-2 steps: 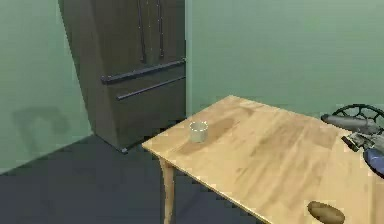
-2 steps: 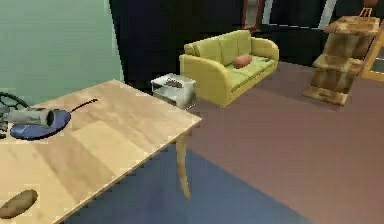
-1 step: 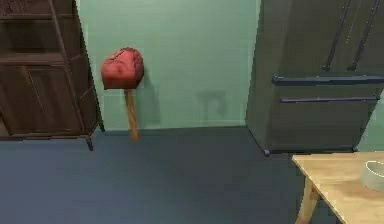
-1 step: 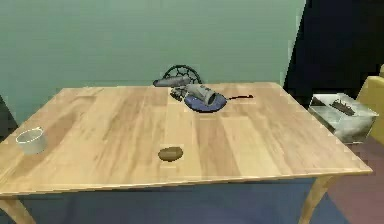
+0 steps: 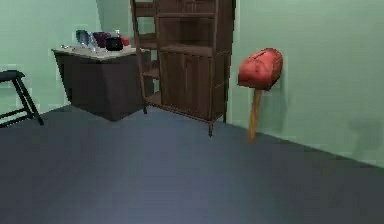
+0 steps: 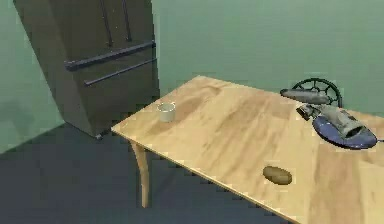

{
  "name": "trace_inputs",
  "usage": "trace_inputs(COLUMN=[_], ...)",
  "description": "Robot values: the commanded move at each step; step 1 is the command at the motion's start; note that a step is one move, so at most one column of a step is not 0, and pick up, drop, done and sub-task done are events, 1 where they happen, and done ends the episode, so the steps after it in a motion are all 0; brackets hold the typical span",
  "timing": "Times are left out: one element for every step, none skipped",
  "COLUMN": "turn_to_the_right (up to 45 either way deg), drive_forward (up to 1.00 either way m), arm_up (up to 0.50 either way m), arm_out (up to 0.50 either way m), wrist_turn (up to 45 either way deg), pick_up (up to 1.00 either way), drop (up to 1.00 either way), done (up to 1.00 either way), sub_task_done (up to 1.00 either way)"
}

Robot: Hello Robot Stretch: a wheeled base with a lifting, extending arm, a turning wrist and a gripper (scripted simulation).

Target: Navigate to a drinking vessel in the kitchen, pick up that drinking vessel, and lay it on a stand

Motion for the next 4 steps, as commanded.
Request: trace_inputs(turn_to_the_right=[45.0, 24.0, 0.0, -45.0], drive_forward=[0.0, 0.0, 0.5, 0.0], arm_up=[0.0, 0.0, 0.0, 0.0], arm_out=[0.0, 0.0, 0.0, 0.0], wrist_turn=[0.0, 0.0, 0.0, 0.0], pick_up=[0.0, 0.0, 0.0, 0.0], drop=[0.0, 0.0, 0.0, 0.0], done=[0.0, 0.0, 0.0, 0.0], sub_task_done=[0.0, 0.0, 0.0, 0.0])
